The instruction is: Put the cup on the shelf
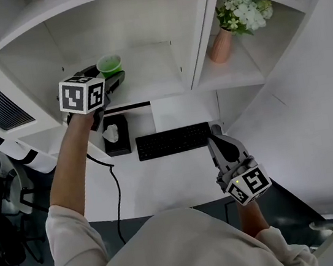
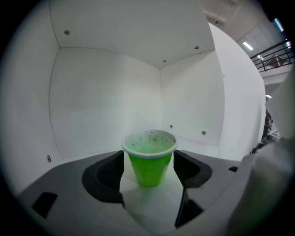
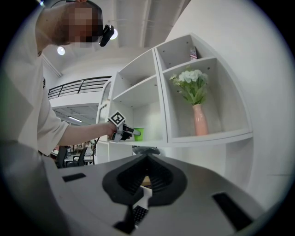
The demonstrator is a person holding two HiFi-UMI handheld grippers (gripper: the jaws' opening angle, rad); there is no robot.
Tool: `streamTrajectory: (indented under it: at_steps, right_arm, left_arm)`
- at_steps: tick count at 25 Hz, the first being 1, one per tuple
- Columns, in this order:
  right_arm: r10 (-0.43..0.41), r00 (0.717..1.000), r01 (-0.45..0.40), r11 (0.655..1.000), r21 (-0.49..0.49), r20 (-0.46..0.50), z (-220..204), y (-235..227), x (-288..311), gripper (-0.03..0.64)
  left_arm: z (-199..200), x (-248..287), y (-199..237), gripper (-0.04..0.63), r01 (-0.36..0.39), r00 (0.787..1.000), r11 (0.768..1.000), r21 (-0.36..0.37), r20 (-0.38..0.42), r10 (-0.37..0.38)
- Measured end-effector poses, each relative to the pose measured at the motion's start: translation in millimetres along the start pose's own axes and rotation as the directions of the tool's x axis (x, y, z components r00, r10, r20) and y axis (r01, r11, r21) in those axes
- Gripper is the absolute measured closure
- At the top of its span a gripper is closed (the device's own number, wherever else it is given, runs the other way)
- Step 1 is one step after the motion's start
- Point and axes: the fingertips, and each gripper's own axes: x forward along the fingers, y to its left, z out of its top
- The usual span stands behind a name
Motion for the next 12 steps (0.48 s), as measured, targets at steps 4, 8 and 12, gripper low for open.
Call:
streamTrajectory:
  at_steps: [4, 8, 12]
  right_arm:
    - [0.001, 1.0, -0.001, 1.0, -0.003, 0.0, 1.5, 2.6, -0.1, 0.612]
    - [-0.002, 1.0, 0.002, 1.0, -0.008, 0.0, 2.4, 3.4, -0.2, 0.612]
    - [0.0, 1.0, 0.0, 1.0, -0.012, 0.003, 4.4, 6.3, 0.8, 0.612]
  left_arm:
    - [0.2, -0.9, 0.6, 0.249, -0.001, 1.0, 1.0, -0.008, 0.007, 0.001]
    - [1.2, -3.7, 1.9, 0.226, -0.009, 1.0, 1.0, -0.016, 0.025, 0.009]
    - [3.7, -9.3, 2.8, 0.222, -0.013, 0.999, 1.0, -0.018, 0.038, 0.013]
